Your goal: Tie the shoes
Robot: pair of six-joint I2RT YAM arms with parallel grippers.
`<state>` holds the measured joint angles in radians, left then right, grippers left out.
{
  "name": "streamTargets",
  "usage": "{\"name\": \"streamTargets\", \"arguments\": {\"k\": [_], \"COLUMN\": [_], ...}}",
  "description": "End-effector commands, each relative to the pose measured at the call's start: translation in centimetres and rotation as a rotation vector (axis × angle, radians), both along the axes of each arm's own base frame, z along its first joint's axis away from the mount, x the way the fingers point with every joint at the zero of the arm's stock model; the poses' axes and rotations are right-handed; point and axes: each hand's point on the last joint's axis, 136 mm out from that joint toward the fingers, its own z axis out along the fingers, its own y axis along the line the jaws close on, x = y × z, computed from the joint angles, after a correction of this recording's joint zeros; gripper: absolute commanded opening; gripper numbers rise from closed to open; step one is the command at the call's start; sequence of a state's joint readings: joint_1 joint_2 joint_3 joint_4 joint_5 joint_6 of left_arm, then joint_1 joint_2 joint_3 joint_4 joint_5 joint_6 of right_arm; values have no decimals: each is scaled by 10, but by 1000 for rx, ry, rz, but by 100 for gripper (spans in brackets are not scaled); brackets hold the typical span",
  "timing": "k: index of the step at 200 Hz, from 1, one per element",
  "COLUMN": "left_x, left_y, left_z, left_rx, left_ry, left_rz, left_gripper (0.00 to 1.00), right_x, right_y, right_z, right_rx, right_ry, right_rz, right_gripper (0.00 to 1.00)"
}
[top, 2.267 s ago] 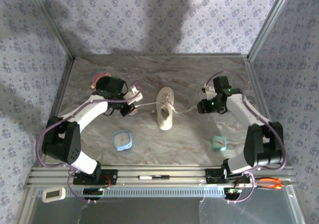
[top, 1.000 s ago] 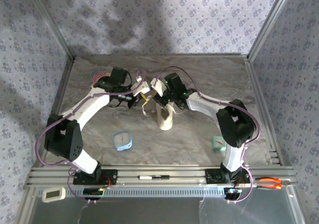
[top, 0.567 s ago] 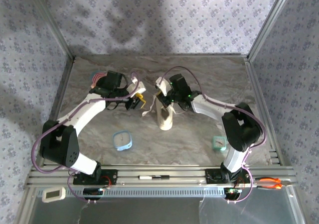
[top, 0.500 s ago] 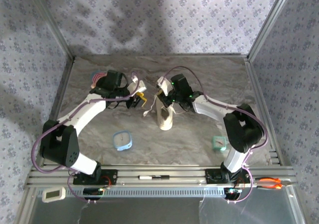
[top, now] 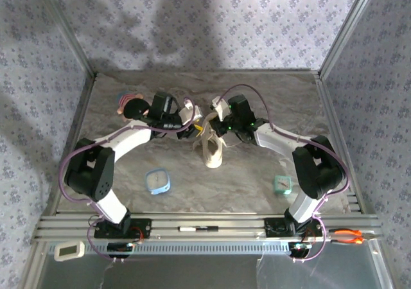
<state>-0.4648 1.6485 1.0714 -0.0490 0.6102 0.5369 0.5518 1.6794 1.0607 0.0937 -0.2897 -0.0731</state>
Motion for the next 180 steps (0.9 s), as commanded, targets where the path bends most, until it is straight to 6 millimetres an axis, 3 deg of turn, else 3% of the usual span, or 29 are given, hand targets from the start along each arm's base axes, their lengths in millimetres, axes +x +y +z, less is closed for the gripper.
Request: {"name": "streamTargets", "arguments": {"k": [1, 18, 54, 90, 106, 138, 160, 180], "left_x": [-3, -4, -5, -5, -6, -4, -1, 1], "left_y": [-11, -14, -20, -26, -27, -25, -23, -23], "left_z": [3, -2, -4, -1, 1, 14, 26, 37], "left_rx": [-42, -37, -48, -61, -68, -80, -80, -78], "left_ry": [-12, 2, 26, 38, 44, 18, -17, -40], "left_rz": [-49, -55, -76, -88, -92, -72, -48, -35], "left_gripper": [56, 57, 46, 40, 32, 0, 0, 0], "right_x": [-2, -1, -1, -1, -1, -2, -2, -5], "right_y": [0, -1, -1, 0, 1, 2, 2, 1], "right_z": [13, 14, 14, 13, 13, 15, 19, 24], "right_rx": [43, 47, 48, 50, 52, 61, 71, 80], "right_ry": [-4, 0, 4, 13, 14, 17, 17, 15], "right_rz": [-3, -6, -7, -7, -5, -4, -5, -4], "right_gripper": [3, 3, 3, 3, 3, 4, 9, 26]}}
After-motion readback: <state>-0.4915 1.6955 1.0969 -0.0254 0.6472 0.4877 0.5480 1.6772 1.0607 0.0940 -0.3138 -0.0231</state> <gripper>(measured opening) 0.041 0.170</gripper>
